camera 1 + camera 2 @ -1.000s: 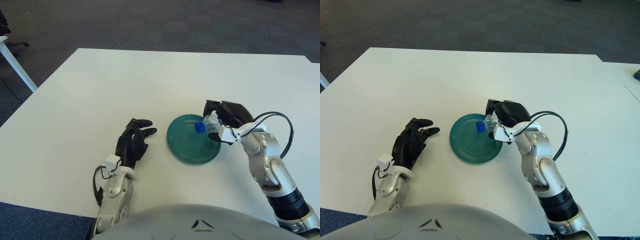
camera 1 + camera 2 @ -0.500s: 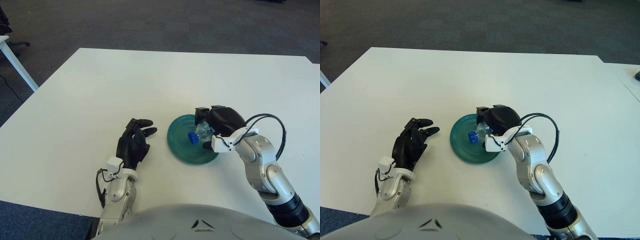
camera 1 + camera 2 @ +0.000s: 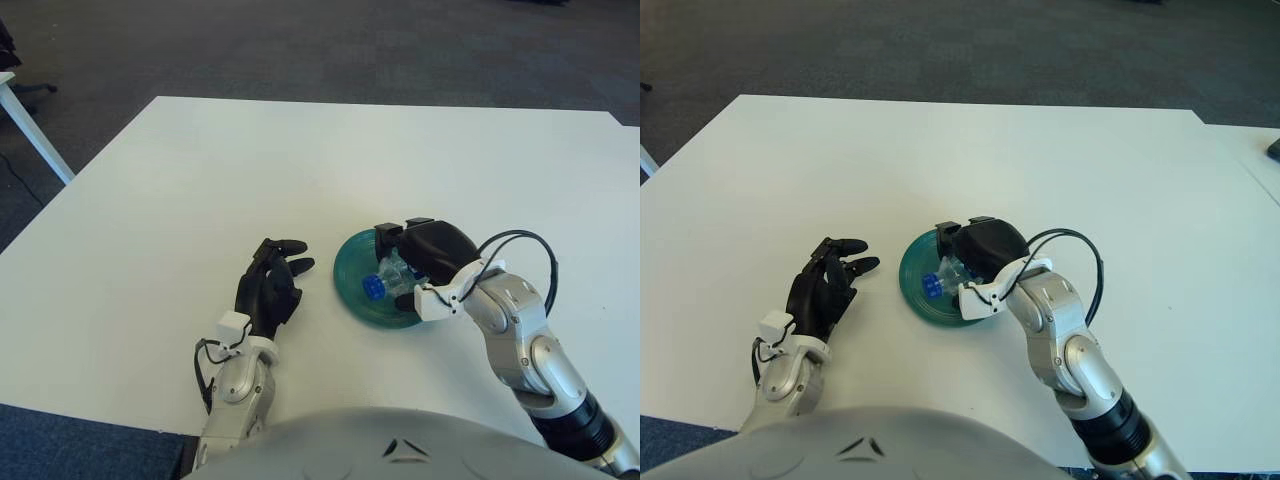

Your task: Put the bottle into the plate.

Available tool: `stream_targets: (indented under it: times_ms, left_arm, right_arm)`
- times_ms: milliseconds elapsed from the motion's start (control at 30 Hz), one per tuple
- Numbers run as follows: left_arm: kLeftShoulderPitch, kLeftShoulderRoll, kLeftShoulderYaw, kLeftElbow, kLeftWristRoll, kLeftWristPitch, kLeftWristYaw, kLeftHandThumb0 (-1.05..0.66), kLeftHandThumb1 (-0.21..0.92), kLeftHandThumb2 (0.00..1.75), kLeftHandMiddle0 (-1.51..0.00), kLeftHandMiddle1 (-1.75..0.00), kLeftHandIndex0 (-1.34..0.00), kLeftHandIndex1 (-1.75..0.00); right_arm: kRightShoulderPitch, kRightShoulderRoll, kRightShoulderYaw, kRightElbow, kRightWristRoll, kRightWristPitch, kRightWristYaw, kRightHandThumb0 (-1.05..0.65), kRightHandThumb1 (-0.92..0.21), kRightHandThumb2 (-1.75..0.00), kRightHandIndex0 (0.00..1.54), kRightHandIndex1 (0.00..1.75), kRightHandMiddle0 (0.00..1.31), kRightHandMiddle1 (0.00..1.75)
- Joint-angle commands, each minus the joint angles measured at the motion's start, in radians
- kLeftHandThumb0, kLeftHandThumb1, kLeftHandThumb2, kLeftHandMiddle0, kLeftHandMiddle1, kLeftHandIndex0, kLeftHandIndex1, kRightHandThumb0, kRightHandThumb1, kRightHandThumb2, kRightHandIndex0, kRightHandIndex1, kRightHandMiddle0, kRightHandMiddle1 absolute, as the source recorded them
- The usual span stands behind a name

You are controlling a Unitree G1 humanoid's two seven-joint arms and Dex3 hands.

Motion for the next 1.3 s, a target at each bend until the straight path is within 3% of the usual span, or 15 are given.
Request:
stream_targets:
  times_ms: [0,167,333,567,1267]
  left_arm:
    - [-0.007,0.001,-0.004,-0.014,-0.004,0.019,-0.003,-0.72,0.92,0.9,-0.54,-1.11,-0.37,-1.3]
    - [-0.019,0.005,0.007,-0.014,-0.016,0.045,-0.005,-0.72,0.92,0.89,-0.53,-1.15,-0.32,-1.32]
    - [-0.019,0.01,0.005,-0.011,-0.005,0.038,-0.003,-0.71,0.92,0.89,-0.53,-1.17,-0.31,-1.32]
    - [-0.021,0.011,0.009,0.006,-0.021,0.008,-0.015,-0.7,0.92,0.9,-0.52,-1.18,-0.3,-1.31]
    - [-0.031,0.029,0.038,0.036,-0.052,-0.006,-0.045,-0.7,0.92,0.84,-0.5,-1.15,-0.29,-1.29]
  right_arm:
    - [-0.041,0.022,0.014,-0.015,-0.032,-0.021,0.021,-0.46,-0.39,-1.23,1.0,1.75,0.56,1.75]
    - [-0.083,0.012,0.049,0.05,-0.078,-0.117,-0.071,-0.49,-0.3,-1.34,1.06,1.75,0.63,1.75]
    - [-0.124,-0.023,0.057,0.178,-0.075,-0.221,-0.175,-0.49,-0.3,-1.34,1.14,1.75,0.63,1.75]
    - [-0.157,-0.072,0.06,0.175,-0.079,-0.321,-0.155,-0.49,-0.3,-1.33,1.22,1.75,0.62,1.75]
    - [-0.148,-0.048,0.049,0.197,-0.071,-0.338,-0.109,-0.48,-0.34,-1.29,1.25,1.75,0.59,1.75]
